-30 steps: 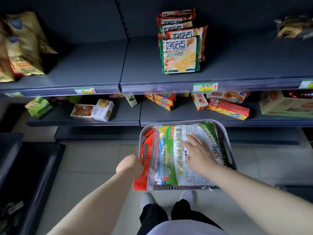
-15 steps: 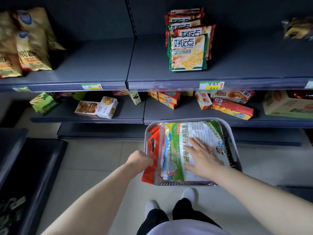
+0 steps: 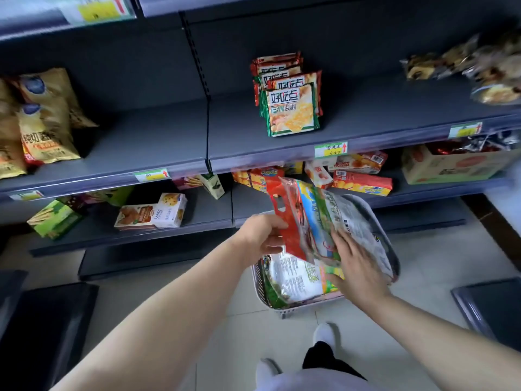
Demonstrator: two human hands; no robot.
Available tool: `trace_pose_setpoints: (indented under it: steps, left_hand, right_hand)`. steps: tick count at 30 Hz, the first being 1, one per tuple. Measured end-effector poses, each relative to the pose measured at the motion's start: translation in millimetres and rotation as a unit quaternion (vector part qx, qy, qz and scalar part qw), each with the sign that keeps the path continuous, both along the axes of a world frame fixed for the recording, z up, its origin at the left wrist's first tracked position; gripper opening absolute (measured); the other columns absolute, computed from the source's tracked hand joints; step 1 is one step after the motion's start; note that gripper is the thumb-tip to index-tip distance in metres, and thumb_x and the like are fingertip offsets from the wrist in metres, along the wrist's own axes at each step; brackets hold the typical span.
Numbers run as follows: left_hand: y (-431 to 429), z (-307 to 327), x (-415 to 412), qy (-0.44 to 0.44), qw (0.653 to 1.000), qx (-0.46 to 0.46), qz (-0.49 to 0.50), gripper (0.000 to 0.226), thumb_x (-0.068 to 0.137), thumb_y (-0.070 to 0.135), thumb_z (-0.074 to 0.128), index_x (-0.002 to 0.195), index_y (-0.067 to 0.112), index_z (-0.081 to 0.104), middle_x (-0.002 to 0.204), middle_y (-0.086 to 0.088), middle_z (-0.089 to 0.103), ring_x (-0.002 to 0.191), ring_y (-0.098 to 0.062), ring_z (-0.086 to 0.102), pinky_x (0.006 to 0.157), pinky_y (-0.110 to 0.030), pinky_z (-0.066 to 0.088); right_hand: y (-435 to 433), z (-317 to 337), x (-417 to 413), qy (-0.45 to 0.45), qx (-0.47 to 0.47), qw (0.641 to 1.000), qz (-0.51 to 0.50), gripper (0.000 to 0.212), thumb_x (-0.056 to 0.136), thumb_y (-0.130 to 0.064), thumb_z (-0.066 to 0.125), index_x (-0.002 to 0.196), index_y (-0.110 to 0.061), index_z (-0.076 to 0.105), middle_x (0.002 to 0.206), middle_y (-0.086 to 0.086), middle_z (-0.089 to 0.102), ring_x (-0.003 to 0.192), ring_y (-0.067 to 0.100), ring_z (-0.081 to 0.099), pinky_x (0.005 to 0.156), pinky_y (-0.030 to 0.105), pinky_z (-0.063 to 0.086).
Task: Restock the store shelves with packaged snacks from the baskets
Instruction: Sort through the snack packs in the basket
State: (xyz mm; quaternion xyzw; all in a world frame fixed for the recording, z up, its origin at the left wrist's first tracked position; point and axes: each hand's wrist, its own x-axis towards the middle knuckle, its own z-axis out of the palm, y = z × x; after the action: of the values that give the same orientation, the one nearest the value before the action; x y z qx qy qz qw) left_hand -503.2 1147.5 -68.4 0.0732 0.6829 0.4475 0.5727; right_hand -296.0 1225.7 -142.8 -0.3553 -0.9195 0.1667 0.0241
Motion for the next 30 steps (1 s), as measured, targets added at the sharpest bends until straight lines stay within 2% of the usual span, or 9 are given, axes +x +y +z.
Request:
trace_pose_setpoints:
  steps: [2,5,8,10,15,18,20,25,30]
  left_hand:
    - [8.8,11.7,3.6,-0.015,0.999,0.045,0.013,0.013,0.091,0.011,0.050,0.084,0.013,0.061,0.075,-0.004,0.067,0.066,-0.018,0.060,0.082,-0.034,0.048]
    - [16.1,33.5,13.3,-0.041,0.993,0.105,0.029,0.014,0.096,0.017,0.049,0.092,0.013,0.062,0.082,-0.004,0.066,0.069,-0.016,0.062,0.080,-0.034,0.049]
    - [16.4,46.2,14.1,-0.040,0.990,0.132,0.009,0.024,0.100,0.030,0.048,0.084,0.017,0.061,0.086,-0.001,0.073,0.075,-0.014,0.070,0.092,-0.038,0.046]
    - [12.3,45.3,10.6,-0.019,0.993,0.115,-0.003,0.026,0.100,0.036,0.049,0.085,0.017,0.059,0.098,-0.002,0.074,0.083,-0.016,0.071,0.092,-0.039,0.046]
    - [-9.6,33.9,9.2,0.047,0.998,0.036,0.007,0.010,0.094,0.023,0.059,0.097,0.014,0.061,0.099,-0.003,0.067,0.086,-0.020,0.064,0.085,-0.037,0.051]
    - [-26.1,38.0,10.9,0.085,0.996,0.016,0.017,0.021,0.091,0.019,0.064,0.109,0.010,0.062,0.102,-0.005,0.060,0.091,-0.022,0.058,0.073,-0.034,0.050]
    - [-35.5,43.4,10.6,0.110,0.994,0.013,0.013,0.023,0.091,0.016,0.065,0.113,0.008,0.061,0.095,-0.005,0.056,0.084,-0.020,0.056,0.064,-0.030,0.048]
    - [-54.1,54.1,12.0,0.147,0.988,0.026,0.033,0.027,0.090,0.019,0.068,0.113,0.007,0.066,0.106,-0.010,0.062,0.094,-0.025,0.057,0.088,-0.041,0.051]
    - [-82.8,60.1,41.7,0.157,0.987,0.043,0.017,0.035,0.087,0.033,0.073,0.111,0.008,0.065,0.100,-0.003,0.069,0.078,-0.013,0.059,0.068,-0.028,0.044]
  right_hand:
    - [-1.2,10.9,-2.9,0.071,0.020,0.994,-0.076,0.072,0.083,-0.026,0.072,0.145,-0.009,0.039,0.147,0.012,0.046,0.125,0.032,0.054,0.095,0.040,0.047]
    - [2.2,29.9,-7.5,0.131,-0.017,0.977,-0.167,0.054,0.090,-0.019,0.064,0.140,-0.010,0.044,0.128,0.015,0.061,0.110,0.037,0.060,0.081,0.040,0.047]
    - [3.4,52.3,-6.5,0.234,-0.045,0.946,-0.218,0.047,0.091,-0.016,0.061,0.136,-0.012,0.049,0.125,0.013,0.063,0.113,0.034,0.058,0.084,0.035,0.043]
    - [2.7,65.5,-3.4,0.265,-0.022,0.934,-0.239,0.044,0.091,-0.018,0.062,0.133,-0.013,0.051,0.122,0.012,0.065,0.111,0.034,0.059,0.084,0.037,0.043]
    - [-0.3,95.9,1.5,0.348,-0.077,0.880,-0.313,0.042,0.090,-0.028,0.065,0.128,-0.023,0.047,0.110,-0.001,0.067,0.097,0.026,0.064,0.083,0.039,0.049]
    - [-4.2,110.5,3.3,0.383,-0.135,0.859,-0.313,0.042,0.089,-0.027,0.066,0.126,-0.023,0.046,0.107,-0.005,0.063,0.096,0.020,0.063,0.083,0.036,0.049]
    - [-5.8,118.4,6.2,0.406,-0.157,0.849,-0.299,0.039,0.090,-0.025,0.066,0.124,-0.021,0.047,0.108,-0.004,0.063,0.096,0.017,0.062,0.083,0.037,0.049]
    - [-16.8,139.2,16.0,0.479,-0.256,0.804,-0.243,0.027,0.094,-0.020,0.062,0.119,-0.019,0.051,0.104,-0.003,0.064,0.096,0.012,0.063,0.084,0.035,0.050]
    - [-37.7,144.2,32.4,0.485,-0.403,0.753,-0.187,0.030,0.095,-0.022,0.061,0.124,-0.014,0.055,0.113,0.007,0.070,0.102,0.025,0.069,0.089,0.045,0.054]
